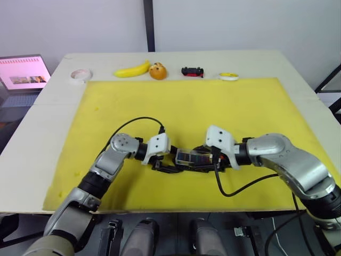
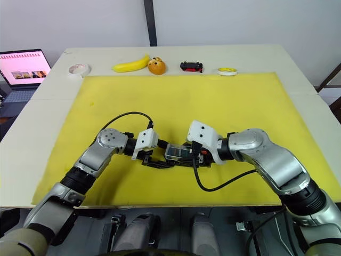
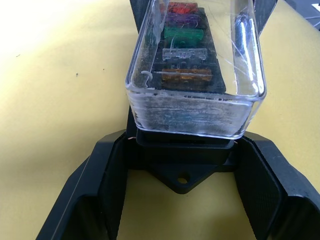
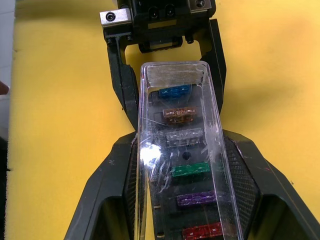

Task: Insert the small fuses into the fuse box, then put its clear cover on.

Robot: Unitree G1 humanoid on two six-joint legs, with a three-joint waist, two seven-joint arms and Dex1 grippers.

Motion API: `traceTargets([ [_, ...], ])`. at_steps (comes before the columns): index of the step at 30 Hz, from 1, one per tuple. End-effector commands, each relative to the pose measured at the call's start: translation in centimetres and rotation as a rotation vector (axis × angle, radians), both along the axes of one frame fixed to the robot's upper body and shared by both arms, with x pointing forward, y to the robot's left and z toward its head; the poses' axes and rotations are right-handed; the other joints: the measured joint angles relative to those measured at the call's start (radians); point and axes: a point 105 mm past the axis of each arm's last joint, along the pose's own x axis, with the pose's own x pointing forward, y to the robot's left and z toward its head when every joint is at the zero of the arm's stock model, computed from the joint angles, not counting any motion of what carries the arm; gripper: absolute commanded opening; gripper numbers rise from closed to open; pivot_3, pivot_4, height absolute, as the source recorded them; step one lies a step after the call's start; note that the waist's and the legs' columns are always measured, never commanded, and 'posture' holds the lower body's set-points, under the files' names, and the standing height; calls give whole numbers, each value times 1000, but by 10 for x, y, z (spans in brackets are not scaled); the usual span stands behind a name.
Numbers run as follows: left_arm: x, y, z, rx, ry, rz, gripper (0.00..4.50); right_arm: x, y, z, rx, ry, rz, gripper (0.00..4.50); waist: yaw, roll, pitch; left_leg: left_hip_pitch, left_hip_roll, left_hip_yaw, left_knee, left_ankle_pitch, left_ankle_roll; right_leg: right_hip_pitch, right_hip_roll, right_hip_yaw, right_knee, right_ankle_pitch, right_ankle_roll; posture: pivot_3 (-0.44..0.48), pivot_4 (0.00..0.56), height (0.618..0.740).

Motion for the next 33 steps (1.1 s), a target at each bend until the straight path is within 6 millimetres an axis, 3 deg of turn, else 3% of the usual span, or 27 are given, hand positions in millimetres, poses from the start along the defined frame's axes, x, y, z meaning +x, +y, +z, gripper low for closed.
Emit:
traceTargets([
  [1, 2, -2, 3, 2, -25, 21, 2531, -1, 1, 4, -9, -47, 14, 1720, 0, 0, 0, 0, 0, 0, 0, 0, 0, 0, 0, 0, 0, 0, 0, 0, 150, 740],
  [33, 6, -4, 6, -3, -23, 25, 2531, -1, -3, 2, -3, -94, 32, 1720, 0, 0, 0, 0, 0, 0, 0, 0, 0, 0, 0, 0, 0, 0, 0, 0, 150, 740],
])
